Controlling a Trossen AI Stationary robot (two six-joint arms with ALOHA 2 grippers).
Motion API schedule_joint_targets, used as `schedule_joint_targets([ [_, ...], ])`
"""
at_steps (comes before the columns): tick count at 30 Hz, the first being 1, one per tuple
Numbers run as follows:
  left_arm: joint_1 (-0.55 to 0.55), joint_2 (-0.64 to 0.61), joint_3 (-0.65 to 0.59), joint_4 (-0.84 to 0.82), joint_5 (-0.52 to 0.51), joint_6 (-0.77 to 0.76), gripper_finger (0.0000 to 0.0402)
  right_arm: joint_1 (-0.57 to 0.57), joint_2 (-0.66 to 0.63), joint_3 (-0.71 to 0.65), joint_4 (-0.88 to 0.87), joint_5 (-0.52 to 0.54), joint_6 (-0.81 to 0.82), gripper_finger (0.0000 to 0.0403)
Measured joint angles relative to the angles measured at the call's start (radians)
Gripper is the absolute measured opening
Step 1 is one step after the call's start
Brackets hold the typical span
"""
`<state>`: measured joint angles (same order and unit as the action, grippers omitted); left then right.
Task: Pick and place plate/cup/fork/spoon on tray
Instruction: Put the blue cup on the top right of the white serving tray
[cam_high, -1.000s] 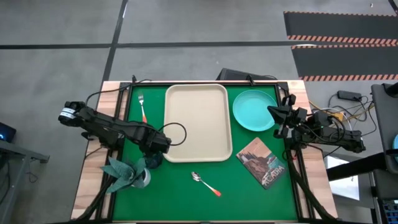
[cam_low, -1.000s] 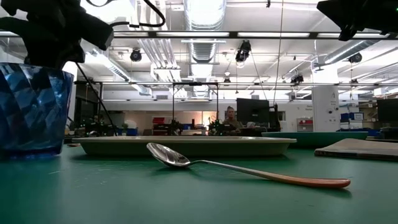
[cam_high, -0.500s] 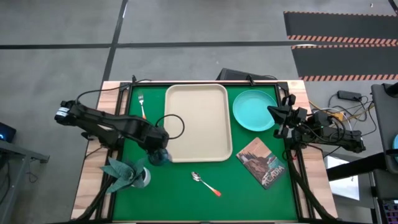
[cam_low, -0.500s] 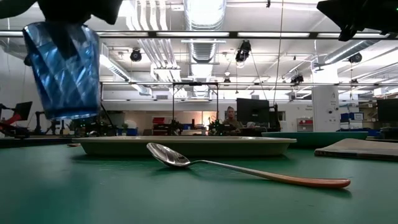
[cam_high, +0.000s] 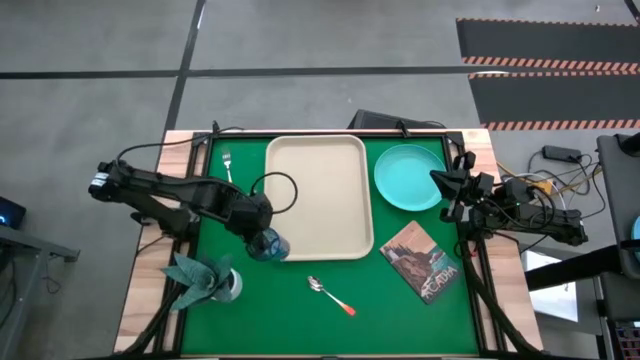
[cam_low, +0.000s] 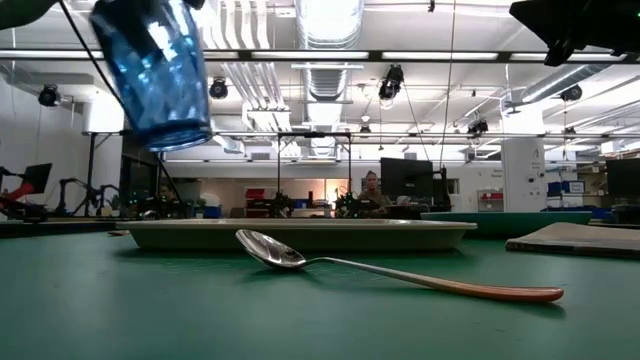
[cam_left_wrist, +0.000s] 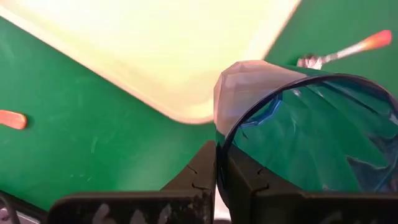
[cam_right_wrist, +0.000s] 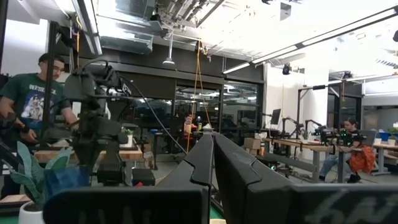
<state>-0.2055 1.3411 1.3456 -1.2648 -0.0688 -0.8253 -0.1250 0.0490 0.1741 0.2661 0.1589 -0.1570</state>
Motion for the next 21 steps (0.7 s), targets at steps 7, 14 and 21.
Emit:
schedule_joint_targets([
  [7, 0.087, 0.002, 0.014, 0.034, -0.059, -0.005, 0.0001, 0.000, 0.000, 0.000, 0.000, 0.000, 0.000, 0.0009],
  [14, 0.247, 0.043, 0.014, 0.034, -0.070, 0.034, 0.0001, 0.000, 0.000, 0.000, 0.001, 0.000, -0.004, 0.0009],
  [21, 0.402, 0.099, 0.060, 0.052, -0.051, 0.190, 0.0001, 0.000, 0.000, 0.021, -0.003, 0.000, 0.031, 0.0009],
])
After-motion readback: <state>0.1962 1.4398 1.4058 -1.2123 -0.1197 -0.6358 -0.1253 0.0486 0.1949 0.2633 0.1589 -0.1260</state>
